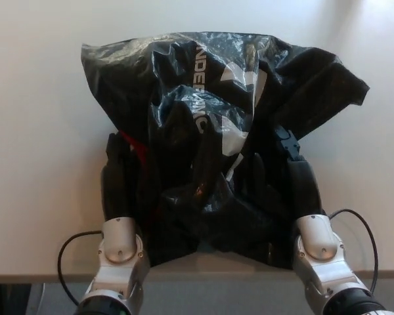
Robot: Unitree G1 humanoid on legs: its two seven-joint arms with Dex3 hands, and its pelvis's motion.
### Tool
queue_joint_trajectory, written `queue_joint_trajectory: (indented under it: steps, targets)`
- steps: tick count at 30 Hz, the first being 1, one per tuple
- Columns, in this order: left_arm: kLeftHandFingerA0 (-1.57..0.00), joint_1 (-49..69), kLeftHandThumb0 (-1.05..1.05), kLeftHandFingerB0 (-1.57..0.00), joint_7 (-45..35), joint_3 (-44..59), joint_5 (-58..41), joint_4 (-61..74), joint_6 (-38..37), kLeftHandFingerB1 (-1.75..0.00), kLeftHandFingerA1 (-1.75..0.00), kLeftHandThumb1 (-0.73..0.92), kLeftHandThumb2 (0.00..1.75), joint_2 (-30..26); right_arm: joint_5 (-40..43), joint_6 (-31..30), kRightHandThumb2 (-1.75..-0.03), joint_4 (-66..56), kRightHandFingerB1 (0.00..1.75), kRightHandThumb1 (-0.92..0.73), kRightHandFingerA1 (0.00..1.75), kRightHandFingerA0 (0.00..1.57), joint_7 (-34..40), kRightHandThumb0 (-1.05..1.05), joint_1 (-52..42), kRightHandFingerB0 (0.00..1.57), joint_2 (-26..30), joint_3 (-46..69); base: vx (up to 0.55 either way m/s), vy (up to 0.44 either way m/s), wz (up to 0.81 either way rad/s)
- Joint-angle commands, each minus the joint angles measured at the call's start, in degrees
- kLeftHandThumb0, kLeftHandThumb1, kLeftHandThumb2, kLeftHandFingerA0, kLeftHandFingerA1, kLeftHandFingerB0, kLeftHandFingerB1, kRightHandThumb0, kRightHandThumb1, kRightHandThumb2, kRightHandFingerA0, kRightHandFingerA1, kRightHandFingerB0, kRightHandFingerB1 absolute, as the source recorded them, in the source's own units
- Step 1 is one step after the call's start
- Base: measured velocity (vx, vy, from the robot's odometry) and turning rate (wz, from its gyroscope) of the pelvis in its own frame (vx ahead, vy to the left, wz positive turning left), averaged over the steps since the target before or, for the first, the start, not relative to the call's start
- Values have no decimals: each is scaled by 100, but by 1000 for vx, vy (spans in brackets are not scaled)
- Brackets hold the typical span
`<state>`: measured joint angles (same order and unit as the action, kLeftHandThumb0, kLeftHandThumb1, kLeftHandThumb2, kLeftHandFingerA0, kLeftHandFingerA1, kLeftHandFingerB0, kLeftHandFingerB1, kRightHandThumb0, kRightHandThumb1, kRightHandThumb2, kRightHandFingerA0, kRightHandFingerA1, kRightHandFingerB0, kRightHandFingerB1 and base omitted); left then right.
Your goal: A plastic bag is kept in the middle of the desk and the robot uses both its hands to grab the bag from the left and right and brings its hands close together to compress the bag
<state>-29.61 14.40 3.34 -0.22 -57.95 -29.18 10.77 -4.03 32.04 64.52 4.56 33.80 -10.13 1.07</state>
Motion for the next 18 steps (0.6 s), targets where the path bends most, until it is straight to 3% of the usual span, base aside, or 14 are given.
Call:
queue_joint_trajectory:
  steps: [1, 2, 3, 4, 5, 7, 9, 11, 12, 13, 15, 16, 17, 18]
  targets:
    - [-12, 152, -73, -1, -231, -91, 30, 114, 324, -39, -51, 89, 118, 22, -58, 287, -84, -195, 32, -75, 36, 10, -335, -91, -10, 12, -22, -190, 0, 0, 0]
    - [-10, 174, -73, -2, -230, -120, 50, 146, 306, -38, -50, 91, 119, 36, -68, 317, -107, -229, 48, -43, 50, 1, -355, -38, 1, 0, -18, -221, 0, 0, 0]
    - [-10, 186, -73, -2, -231, -134, 57, 168, 305, -38, -50, 91, 119, 41, -68, 324, -107, -248, 48, -43, 50, 1, -363, -38, 1, 0, -15, -237, 0, 0, 0]
    - [-13, 196, -62, -12, -164, -190, 141, 152, 247, -28, -38, 92, 90, 34, -112, 348, -107, -284, 48, -43, 51, 1, -347, -38, 12, 0, -3, -286, 0, 0, 0]
    - [-6, 204, -65, -8, -155, -242, 204, 90, 102, -37, -44, 89, 113, 25, -115, 350, -109, -381, 48, -48, 51, 1, -392, -37, 11, 0, -25, -330, 0, 0, 0]
    - [-5, 220, -66, -8, -107, -304, 253, 65, 19, -37, -44, 89, 114, 35, -93, 374, -111, -455, 48, -49, 51, 1, -419, -37, 4, 0, -54, -365, 0, 0, 0]
    - [-9, 226, -63, -13, -90, -327, 235, 60, 20, -30, -35, 92, 91, 53, -96, 334, -110, -507, 48, -49, 51, 1, -407, -37, -20, 0, -50, -396, 0, 0, 0]
    - [-8, 216, -64, -10, -105, -311, 189, 54, 19, -34, -40, 92, 93, 69, -49, 315, -111, -537, 48, -50, 51, 1, -456, -36, -38, 0, -63, -394, 0, 0, 0]
    - [-6, 223, -64, -8, -122, -317, 196, 61, 4, -38, -41, 89, 112, 62, -33, 299, -113, -539, 41, -77, 45, 4, -475, -89, -41, 9, -62, -390, 0, 0, 0]
    - [-6, 235, -64, -8, -144, -328, 213, 74, -19, -38, -41, 89, 112, 50, -16, 277, -113, -537, 41, -77, 45, 4, -497, -89, -41, 9, -59, -385, 0, 0, 0]
    - [-7, 227, -62, -11, -113, -316, 209, 56, 14, -34, -38, 92, 91, 78, 86, 242, -113, -538, 41, -76, 44, 3, -613, -88, -52, 11, -61, -331, 0, 0, 0]
    - [-2, 260, -29, 0, -133, -315, 196, 112, 90, -49, -52, 68, 122, 83, 226, 93, -113, -568, 43, -75, 44, 2, -689, -86, -84, 13, -76, -233, 0, 0, 0]
    - [-10, 249, -67, -13, -145, -323, 212, 129, 140, -36, -44, 92, 90, 49, 265, 39, -109, -572, 48, -47, 51, 1, -688, -37, -72, 0, -77, -189, 0, 0, 0]
    - [-2, 246, -30, 0, -178, -307, 221, 184, 213, -48, -51, 66, 121, -63, 283, -25, -112, -571, 48, -51, 51, 1, -675, -36, -52, 0, 43, -111, 0, 0, 0]
